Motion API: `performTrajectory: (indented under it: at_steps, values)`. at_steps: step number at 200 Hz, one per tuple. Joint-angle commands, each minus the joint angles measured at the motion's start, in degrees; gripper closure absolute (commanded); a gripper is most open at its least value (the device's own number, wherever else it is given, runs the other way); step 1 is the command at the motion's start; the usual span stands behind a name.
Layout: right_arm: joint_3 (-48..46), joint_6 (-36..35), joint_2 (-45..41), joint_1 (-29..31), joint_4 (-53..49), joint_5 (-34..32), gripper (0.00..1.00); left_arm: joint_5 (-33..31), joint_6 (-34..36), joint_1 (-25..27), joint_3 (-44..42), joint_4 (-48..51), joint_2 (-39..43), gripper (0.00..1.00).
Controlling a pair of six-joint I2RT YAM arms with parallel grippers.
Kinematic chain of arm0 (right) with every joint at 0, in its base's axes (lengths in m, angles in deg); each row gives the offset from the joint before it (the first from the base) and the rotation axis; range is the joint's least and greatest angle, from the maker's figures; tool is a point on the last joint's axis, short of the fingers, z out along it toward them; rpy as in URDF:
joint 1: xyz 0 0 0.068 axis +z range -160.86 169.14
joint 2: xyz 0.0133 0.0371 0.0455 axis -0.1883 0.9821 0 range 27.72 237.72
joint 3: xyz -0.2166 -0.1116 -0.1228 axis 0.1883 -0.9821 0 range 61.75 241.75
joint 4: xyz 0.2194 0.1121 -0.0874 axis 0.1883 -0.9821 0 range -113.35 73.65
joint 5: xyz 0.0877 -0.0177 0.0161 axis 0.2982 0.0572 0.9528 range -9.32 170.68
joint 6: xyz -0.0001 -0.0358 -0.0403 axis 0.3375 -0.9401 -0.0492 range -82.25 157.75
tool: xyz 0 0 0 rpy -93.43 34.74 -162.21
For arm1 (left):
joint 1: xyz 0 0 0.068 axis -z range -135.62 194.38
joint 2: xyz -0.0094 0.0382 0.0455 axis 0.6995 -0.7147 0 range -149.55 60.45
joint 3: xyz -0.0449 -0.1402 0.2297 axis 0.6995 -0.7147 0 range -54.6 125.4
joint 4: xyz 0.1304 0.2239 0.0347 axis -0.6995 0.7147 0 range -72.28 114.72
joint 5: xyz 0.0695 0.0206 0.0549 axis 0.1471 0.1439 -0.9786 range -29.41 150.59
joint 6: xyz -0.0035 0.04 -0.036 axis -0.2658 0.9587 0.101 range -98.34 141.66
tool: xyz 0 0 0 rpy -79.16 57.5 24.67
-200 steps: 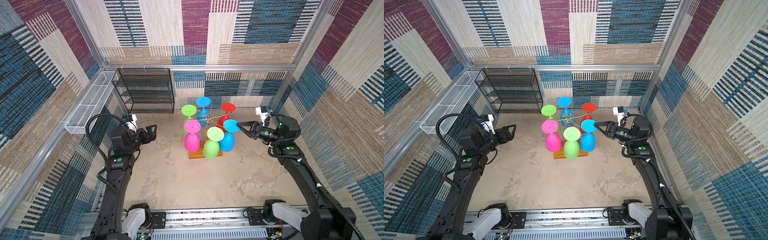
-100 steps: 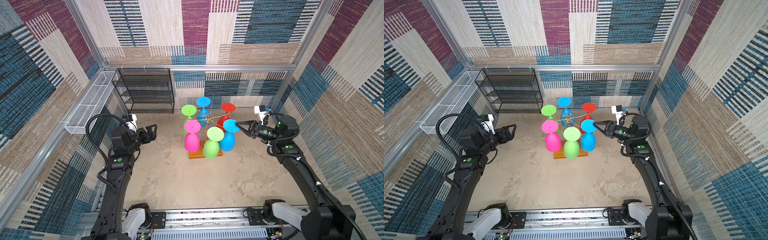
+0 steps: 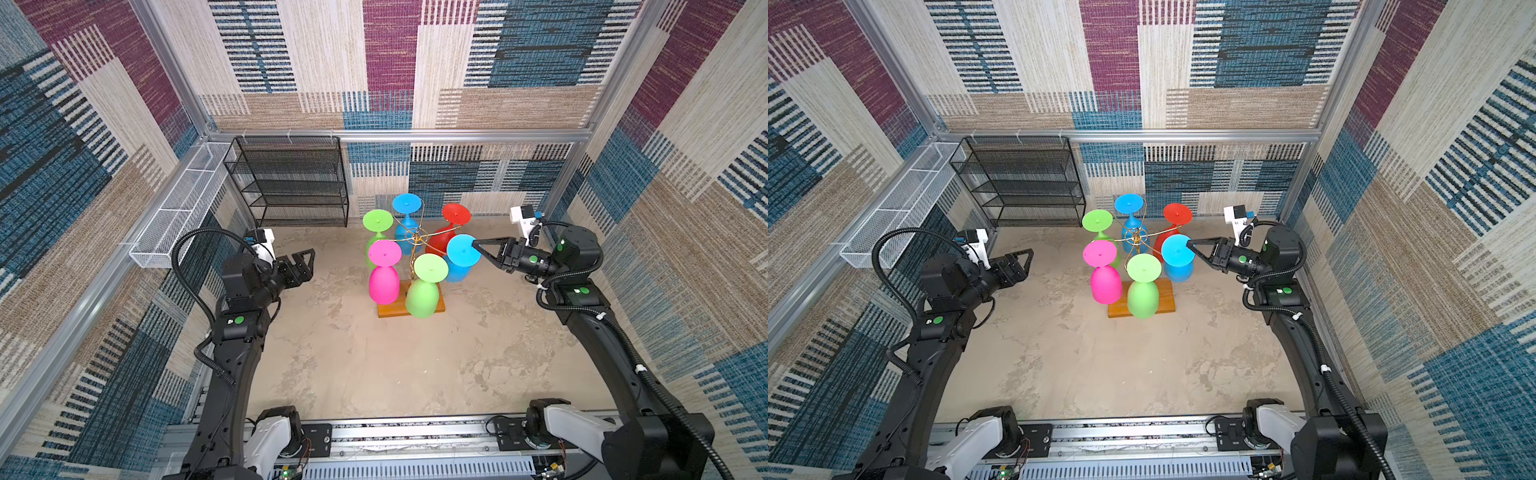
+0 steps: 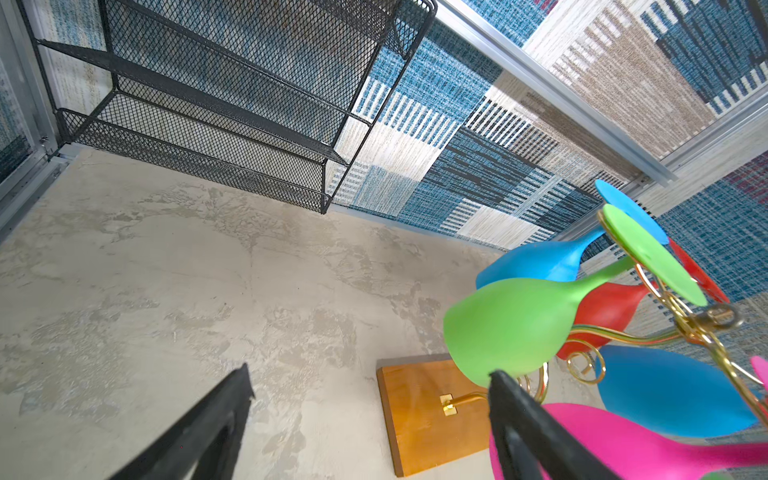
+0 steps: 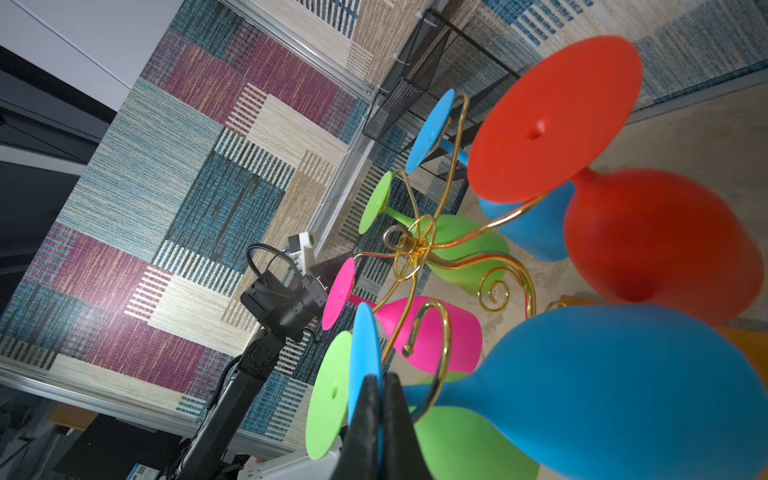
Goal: Take the wine glass off the wine glass rack
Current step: 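Close the right gripper on the blue glass's foot while the left arm waits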
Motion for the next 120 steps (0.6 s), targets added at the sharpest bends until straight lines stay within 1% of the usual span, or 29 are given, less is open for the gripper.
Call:
performTrajectory:
  at_steps: [1,51,89,120]
  values:
    - [0.6,2.7,-0.5,0.0,3.2,0.6,1.00,0.3,-1.0,0.0,-0.1,-1.6,0.3,0.09]
    - [2.0,5.7,-0.9,0.0,5.0,0.8,1.00,0.5,-1.2,0.0,-0.2,-1.7,0.4,0.09]
    - [2.6,5.4,-0.1,0.1,5.0,0.5,1.00,0.7,-1.2,0.0,-0.3,-1.9,0.5,0.09]
    - [2.6,4.5,0.0,1.5,3.7,0.1,1.00,0.6,-1.2,0.0,-0.3,-1.9,0.5,0.09]
